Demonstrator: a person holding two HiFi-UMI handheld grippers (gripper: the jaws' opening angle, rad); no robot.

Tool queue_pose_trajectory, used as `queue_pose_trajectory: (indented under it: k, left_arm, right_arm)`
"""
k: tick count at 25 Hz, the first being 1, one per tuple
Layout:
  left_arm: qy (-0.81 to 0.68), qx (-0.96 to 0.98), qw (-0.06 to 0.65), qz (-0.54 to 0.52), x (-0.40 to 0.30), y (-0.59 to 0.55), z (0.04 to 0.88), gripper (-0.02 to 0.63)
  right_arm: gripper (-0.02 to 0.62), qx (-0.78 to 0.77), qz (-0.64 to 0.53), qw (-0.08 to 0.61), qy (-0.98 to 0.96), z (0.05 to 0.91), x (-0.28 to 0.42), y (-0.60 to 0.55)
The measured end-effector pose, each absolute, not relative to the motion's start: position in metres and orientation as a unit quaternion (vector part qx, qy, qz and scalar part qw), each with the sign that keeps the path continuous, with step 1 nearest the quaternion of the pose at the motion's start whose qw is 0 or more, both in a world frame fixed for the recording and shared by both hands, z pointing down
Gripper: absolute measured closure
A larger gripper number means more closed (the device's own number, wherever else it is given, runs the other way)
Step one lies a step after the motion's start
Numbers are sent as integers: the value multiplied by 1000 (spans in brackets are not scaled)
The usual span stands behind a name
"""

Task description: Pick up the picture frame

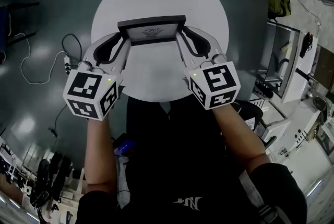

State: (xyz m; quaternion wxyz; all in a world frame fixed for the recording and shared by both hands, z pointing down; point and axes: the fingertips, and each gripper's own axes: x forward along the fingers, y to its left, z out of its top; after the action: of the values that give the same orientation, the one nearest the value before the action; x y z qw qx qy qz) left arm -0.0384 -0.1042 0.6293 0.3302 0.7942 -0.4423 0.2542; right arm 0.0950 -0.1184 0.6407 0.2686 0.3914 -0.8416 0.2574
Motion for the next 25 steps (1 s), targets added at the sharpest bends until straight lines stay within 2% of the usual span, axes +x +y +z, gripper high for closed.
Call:
queue_pose_trajectory:
  k: [17,25]
  left_arm:
    - [-482,828,229,175,-37,-154,444,522]
    - [-488,839,183,156,-42,-150,363,523]
  right_arm:
    - [549,427,114,183,-878,431,94,-185]
    - [549,435,79,141,-886,346,89,-178]
